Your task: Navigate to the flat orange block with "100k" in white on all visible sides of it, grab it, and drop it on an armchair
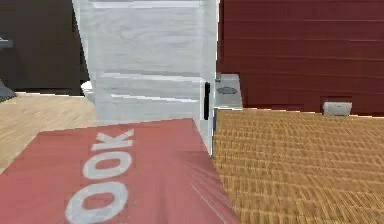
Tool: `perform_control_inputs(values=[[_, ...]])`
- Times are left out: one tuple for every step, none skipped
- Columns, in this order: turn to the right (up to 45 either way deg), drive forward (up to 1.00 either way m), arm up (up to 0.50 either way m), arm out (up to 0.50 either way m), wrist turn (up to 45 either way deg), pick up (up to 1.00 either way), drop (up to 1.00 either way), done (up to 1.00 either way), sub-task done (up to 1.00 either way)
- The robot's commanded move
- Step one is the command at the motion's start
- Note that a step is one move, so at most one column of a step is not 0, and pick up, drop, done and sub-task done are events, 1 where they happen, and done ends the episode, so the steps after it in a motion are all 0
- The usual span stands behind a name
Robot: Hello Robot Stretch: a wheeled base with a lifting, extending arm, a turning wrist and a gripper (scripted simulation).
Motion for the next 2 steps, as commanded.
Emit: perform_control_inputs(values=[[9.0,0.0,0.0,0.0,0.0,0.0,0.0,0.0,0.0],[0.0,0.15,0.0,0.0,0.0,0.0,0.0,0.0,0.0]])
